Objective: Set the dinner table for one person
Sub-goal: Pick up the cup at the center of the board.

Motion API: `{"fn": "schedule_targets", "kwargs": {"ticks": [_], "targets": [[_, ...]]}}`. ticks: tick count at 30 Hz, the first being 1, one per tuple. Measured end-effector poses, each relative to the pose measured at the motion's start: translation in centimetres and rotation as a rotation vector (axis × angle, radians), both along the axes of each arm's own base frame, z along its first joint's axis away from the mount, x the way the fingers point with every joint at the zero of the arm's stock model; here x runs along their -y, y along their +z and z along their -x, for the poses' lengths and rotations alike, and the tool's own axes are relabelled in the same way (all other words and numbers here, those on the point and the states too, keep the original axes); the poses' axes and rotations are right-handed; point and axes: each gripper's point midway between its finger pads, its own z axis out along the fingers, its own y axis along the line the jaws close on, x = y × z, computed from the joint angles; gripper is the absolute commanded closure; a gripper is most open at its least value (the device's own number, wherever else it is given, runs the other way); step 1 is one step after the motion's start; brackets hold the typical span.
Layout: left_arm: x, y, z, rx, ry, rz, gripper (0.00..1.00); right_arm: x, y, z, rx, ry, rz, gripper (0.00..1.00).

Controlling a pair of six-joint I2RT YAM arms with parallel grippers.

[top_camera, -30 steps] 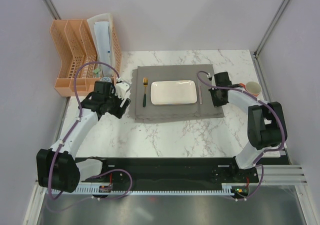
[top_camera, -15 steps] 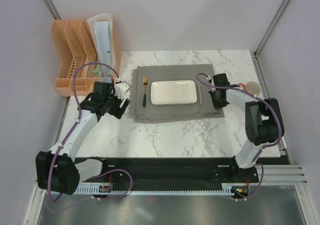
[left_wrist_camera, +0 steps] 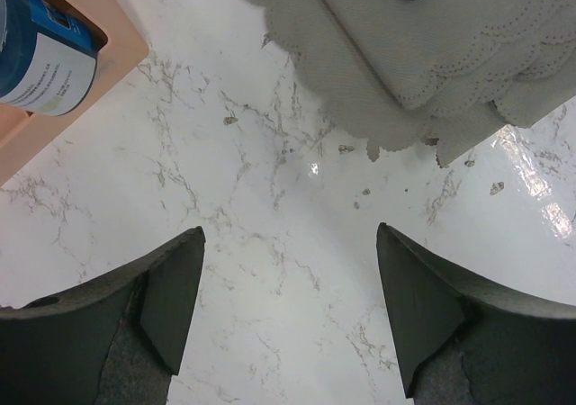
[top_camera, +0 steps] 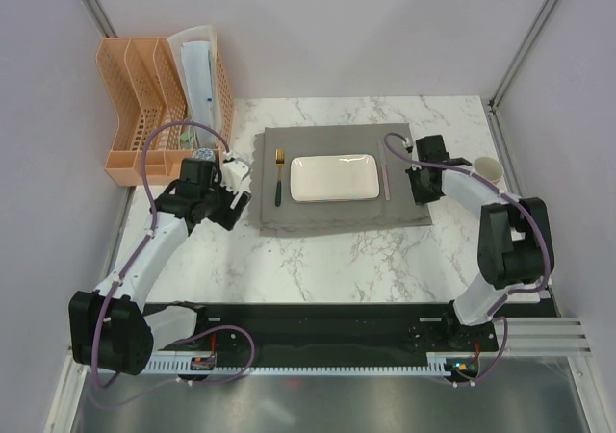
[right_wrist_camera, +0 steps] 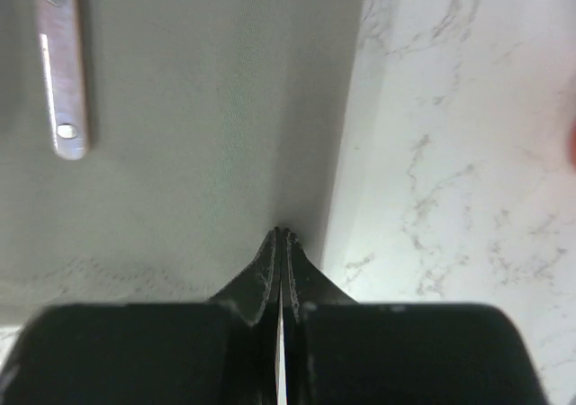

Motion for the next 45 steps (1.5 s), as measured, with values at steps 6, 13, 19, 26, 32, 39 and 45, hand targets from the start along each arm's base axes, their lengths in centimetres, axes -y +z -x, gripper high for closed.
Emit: {"fn": "schedule_targets", "kwargs": {"ticks": [6,13,19,26,32,39,45], "targets": [[0.0,-0.2,0.1,-0.004,-0.002,-0.002,0.17,-0.6,16.0,-4.4,0.425,-0.010,-0.070,1.00],[-0.1,-0.2,0.1,-0.002,-0.001,-0.004,0.17,2.7,39.1,3.2,1.193,-0.108,-0.101,0.86],[-0.2,-0.6,0.3,-0.012,0.001,-0.007,0.16,5.1,35.6,4.2,1.155,-0.158,-0.001,0.21],[-0.2,-0.1,0.5,0.010,0.003,-0.006,0.16,7.9,29.3,3.8,0.953,-0.200,0.153,0.08],[-0.3,-0.3,0.7,0.006,0.003,-0.008,0.16,8.9,25.9,2.7,0.804,-0.223,0.181,0.13],[-0.3,-0.1,0.8,0.015,0.003,-0.007,0.16,11.7,16.7,0.1,0.453,-0.272,0.119,0.16],[-0.4,0.3,0.9,0.038,0.001,-0.006,0.16,14.6,13.6,-0.1,0.320,-0.335,0.078,0.16]]}}
